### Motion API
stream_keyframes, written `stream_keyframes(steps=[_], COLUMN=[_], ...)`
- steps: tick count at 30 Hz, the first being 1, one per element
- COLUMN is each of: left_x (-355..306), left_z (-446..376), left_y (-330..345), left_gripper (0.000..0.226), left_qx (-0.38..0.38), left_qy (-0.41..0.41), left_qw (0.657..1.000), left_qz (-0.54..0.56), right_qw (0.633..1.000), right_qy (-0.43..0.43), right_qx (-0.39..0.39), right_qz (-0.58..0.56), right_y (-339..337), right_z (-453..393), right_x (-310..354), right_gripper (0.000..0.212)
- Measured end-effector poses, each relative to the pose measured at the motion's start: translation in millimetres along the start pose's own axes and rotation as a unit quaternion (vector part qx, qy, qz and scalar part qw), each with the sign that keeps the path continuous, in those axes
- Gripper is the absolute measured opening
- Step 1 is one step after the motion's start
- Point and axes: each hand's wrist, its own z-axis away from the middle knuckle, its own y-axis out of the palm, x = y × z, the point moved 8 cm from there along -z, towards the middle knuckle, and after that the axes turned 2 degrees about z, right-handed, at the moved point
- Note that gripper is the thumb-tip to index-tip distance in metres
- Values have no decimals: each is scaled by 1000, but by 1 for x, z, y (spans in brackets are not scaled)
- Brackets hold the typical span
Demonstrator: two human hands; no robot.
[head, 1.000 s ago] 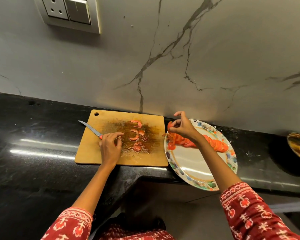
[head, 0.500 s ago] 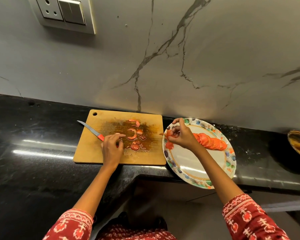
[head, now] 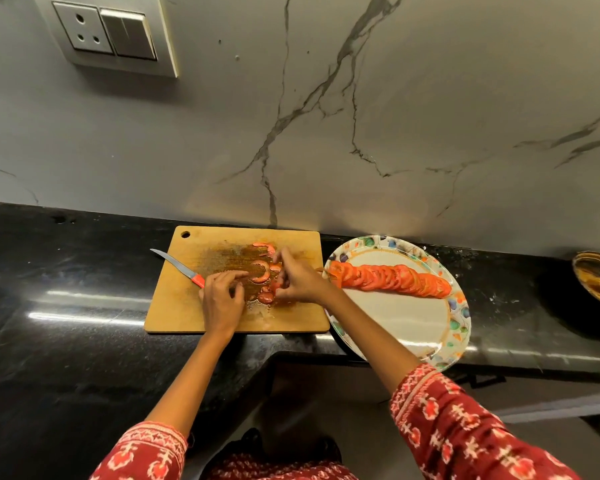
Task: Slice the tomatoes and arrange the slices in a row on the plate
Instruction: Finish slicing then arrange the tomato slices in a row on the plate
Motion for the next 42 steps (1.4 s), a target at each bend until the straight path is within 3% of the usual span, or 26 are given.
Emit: stream_keyframes(steps=[5, 10, 13, 21, 30, 36, 40, 42], left_x=[7, 9, 9, 0, 10, 14, 17, 18], left_z=[2, 7, 8, 6, 7, 5, 1, -1], left_y=[-8, -2, -1, 1, -9, -10, -12, -14], left_gripper=[27, 27, 27, 26, 27, 28, 29, 28], left_qx=[-10, -2, -5, -7, -17, -14, -11, -11], left_qy=[-13, -22, -25, -10, -26, -29, -19, -13], left_qw=[1000, 1000, 1000, 1000, 999, 999, 1000, 1000], left_qz=[-4, 2, 4, 7, 11, 9, 3, -3], right_qw=[994, 955, 945, 916, 922, 973, 979, 976], right_qy=[-26, 83, 113, 74, 56, 28, 60, 85], right_qx=[-56, -209, -210, -219, -286, -202, -194, -200], right_qz=[94, 195, 223, 327, 254, 110, 18, 28], right_y=[9, -52, -69, -58, -69, -31, -13, -16], right_z=[-4, 23, 37, 39, 44, 13, 2, 1], right_x=[-4, -64, -89, -75, -54, -16, -24, -34], right_gripper=[35, 19, 23, 23, 26, 27, 22, 22])
